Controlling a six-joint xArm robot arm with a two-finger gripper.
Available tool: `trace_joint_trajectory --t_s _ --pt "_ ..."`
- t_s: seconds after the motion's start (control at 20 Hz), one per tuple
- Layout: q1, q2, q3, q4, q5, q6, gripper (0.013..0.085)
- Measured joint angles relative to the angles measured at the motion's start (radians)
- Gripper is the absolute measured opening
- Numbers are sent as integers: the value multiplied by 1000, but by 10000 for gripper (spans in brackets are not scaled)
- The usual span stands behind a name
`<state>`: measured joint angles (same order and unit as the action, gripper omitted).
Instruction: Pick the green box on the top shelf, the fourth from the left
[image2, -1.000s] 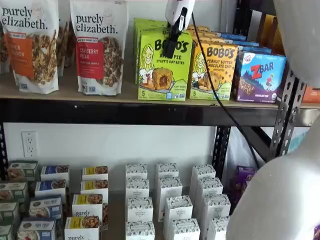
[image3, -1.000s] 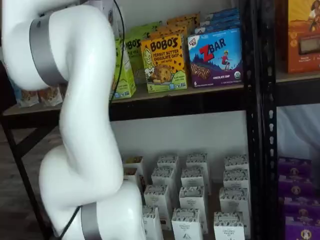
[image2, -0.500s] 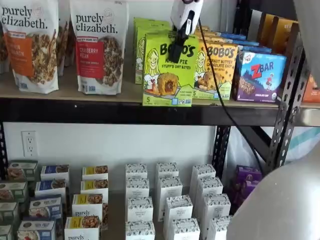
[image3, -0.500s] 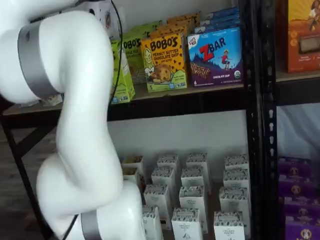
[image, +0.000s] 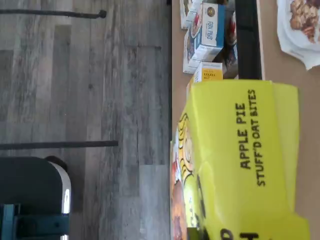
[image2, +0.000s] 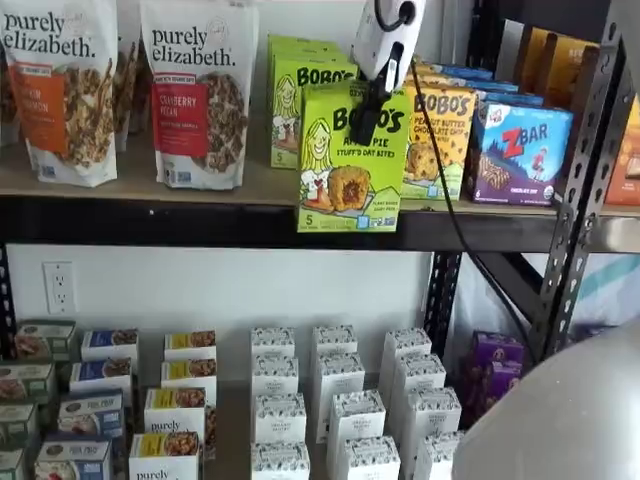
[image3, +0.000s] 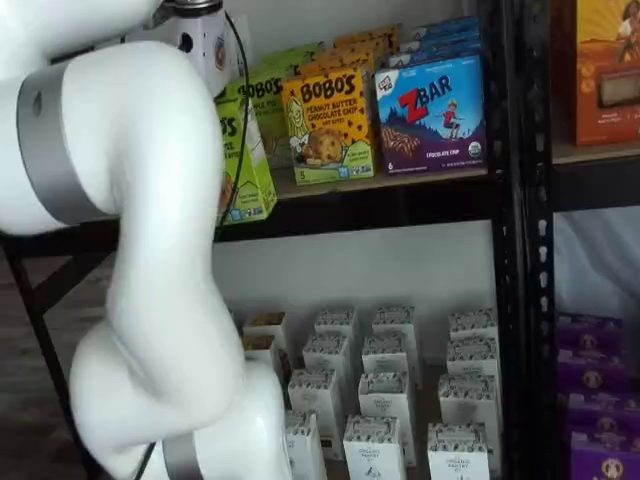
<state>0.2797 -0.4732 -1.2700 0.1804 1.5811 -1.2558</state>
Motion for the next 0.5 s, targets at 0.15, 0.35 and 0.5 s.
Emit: trace_joint_trajectory --t_s 0.15,0.35,0.5 --pt "-2 -19 25 -2 -5 -3 250" --pt "-2 -40 54 -5 -13 -5 250" --pt "-3 -51 70 -7 -15 -7 250"
